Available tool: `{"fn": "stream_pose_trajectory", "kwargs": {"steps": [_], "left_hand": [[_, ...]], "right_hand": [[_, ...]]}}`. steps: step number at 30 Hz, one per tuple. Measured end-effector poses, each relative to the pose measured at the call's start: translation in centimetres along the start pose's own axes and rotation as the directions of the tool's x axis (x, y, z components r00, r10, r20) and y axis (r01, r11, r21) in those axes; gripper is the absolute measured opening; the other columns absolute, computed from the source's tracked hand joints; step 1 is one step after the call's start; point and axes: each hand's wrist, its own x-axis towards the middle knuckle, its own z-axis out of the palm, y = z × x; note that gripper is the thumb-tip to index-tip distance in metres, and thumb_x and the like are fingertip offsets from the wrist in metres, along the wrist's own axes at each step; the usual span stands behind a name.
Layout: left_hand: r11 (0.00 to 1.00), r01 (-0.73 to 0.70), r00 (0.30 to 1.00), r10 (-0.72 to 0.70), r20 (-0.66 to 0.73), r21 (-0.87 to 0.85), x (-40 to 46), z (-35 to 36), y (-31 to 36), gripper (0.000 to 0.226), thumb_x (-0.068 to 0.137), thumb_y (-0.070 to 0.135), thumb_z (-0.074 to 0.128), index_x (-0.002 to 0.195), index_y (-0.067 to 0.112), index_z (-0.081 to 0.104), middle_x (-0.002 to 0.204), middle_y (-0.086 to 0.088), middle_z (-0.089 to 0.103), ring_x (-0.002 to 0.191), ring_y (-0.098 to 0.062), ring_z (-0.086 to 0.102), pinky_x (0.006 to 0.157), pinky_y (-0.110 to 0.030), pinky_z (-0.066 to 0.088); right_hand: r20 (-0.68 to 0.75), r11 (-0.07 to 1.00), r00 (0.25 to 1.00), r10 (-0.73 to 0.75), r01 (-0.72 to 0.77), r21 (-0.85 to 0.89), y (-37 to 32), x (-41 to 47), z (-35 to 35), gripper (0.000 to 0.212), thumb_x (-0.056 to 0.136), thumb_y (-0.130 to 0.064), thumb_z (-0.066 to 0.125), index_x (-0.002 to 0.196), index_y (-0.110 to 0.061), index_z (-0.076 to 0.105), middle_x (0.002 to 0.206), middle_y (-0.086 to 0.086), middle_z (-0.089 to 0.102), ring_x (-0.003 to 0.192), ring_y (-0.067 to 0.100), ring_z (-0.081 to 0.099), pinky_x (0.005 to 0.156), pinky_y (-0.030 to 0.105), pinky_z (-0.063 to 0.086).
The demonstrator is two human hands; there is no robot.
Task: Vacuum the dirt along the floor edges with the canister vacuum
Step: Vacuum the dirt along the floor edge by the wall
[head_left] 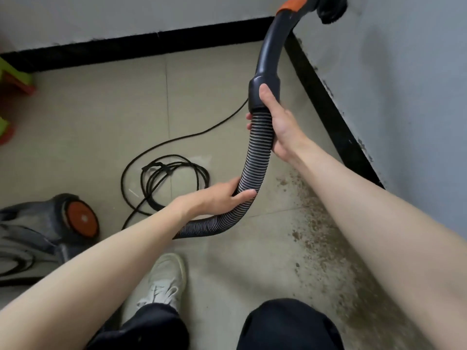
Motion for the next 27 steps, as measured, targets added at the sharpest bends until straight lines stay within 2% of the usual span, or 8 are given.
{"fn": "stream_pose_trajectory", "kwargs": {"steps": [2,5,8,15,20,23,25,27], "left_hand": [[0.994,0.016,1.0,-0.018,-0.019,-0.106,-1.3,-0.1,0.4,0.047,0.096,0.054,0.038,0.134,0.027,0.038,0.103,0.01,0.056,0.089,-0.008,0.055,0.065,-0.01,0.047],[0.954,0.106,0.994,-0.109,0.004,-0.28,-2.9,-0.1,0.4,0.038,0.096,0.054,0.038,0.122,0.027,0.04,0.097,0.009,0.058,0.089,-0.008,0.062,0.06,-0.038,0.061],[0.916,0.216,0.976,-0.209,0.059,-0.339,-4.6,0.9,-1.0,0.037,0.094,0.054,0.042,0.118,0.026,0.04,0.102,0.004,0.059,0.097,-0.014,0.063,0.061,-0.047,0.06],[0.883,0.393,0.91,-0.335,0.243,-0.257,-7.6,4.1,-6.3,0.03,0.091,0.045,0.058,0.109,0.025,0.045,0.101,0.002,0.064,0.083,-0.012,0.067,0.069,-0.033,0.06],[0.885,0.448,0.827,-0.357,0.435,-0.125,-7.5,2.6,-9.6,0.032,0.095,0.021,0.058,0.125,0.022,0.049,0.116,0.002,0.064,0.103,-0.014,0.063,0.086,-0.028,0.049],[0.866,0.401,0.916,-0.372,0.151,-0.299,-5.3,-0.1,-10.5,0.033,0.097,0.004,0.042,0.128,0.013,0.051,0.107,0.002,0.066,0.097,-0.014,0.063,0.082,-0.027,0.049],[0.776,0.275,0.905,-0.408,-0.119,-0.567,-3.1,-1.8,-10.3,0.03,0.103,0.02,0.036,0.128,0.008,0.048,0.111,-0.006,0.064,0.097,-0.021,0.063,0.078,-0.032,0.052],[0.663,0.146,0.908,-0.384,-0.166,-0.734,-0.6,-3.0,-9.3,0.045,0.103,0.044,0.029,0.129,0.01,0.044,0.111,-0.01,0.063,0.097,-0.024,0.064,0.073,-0.037,0.054]], "right_hand": [[0.031,0.999,0.999,0.025,-0.026,0.021,-0.6,-0.2,0.9,0.048,0.096,-0.04,0.058,0.124,-0.002,0.051,0.073,0.006,0.062,0.058,0.015,0.059,0.054,0.023,0.051],[0.082,0.997,0.993,0.079,-0.079,0.005,-0.8,-0.3,2.3,0.04,0.097,-0.04,0.057,0.115,-0.004,0.053,0.075,0.006,0.06,0.061,0.016,0.058,0.056,0.023,0.051],[0.148,0.987,0.976,0.158,-0.152,-0.052,0.8,-0.8,3.4,0.033,0.097,-0.034,0.058,0.113,-0.006,0.052,0.079,0.006,0.058,0.065,0.017,0.057,0.058,0.024,0.051],[0.258,0.961,0.926,0.275,-0.256,-0.106,8.1,-3.5,5.0,0.014,0.096,-0.017,0.06,0.107,-0.01,0.055,0.081,0.003,0.058,0.072,0.014,0.056,0.064,0.024,0.048],[0.216,0.942,0.921,0.324,-0.292,-0.166,12.5,-4.6,4.1,0.015,0.096,-0.017,0.061,0.109,-0.011,0.055,0.088,0.004,0.06,0.079,0.015,0.057,0.071,0.028,0.048],[0.105,0.912,0.955,0.279,-0.229,-0.34,15.1,-5.3,3.2,0.034,0.091,-0.019,0.068,0.12,-0.011,0.053,0.104,0.006,0.061,0.093,0.019,0.059,0.08,0.032,0.048],[0.069,0.88,0.966,0.249,-0.195,-0.432,16.6,-5.9,2.6,0.04,0.088,-0.023,0.072,0.12,-0.014,0.05,0.107,0.002,0.061,0.094,0.015,0.059,0.076,0.026,0.047],[0.062,0.865,0.977,0.204,-0.15,-0.479,18.1,-6.5,2.3,0.04,0.087,-0.024,0.074,0.117,-0.015,0.049,0.103,-0.003,0.062,0.092,0.011,0.06,0.072,0.021,0.046]]}}
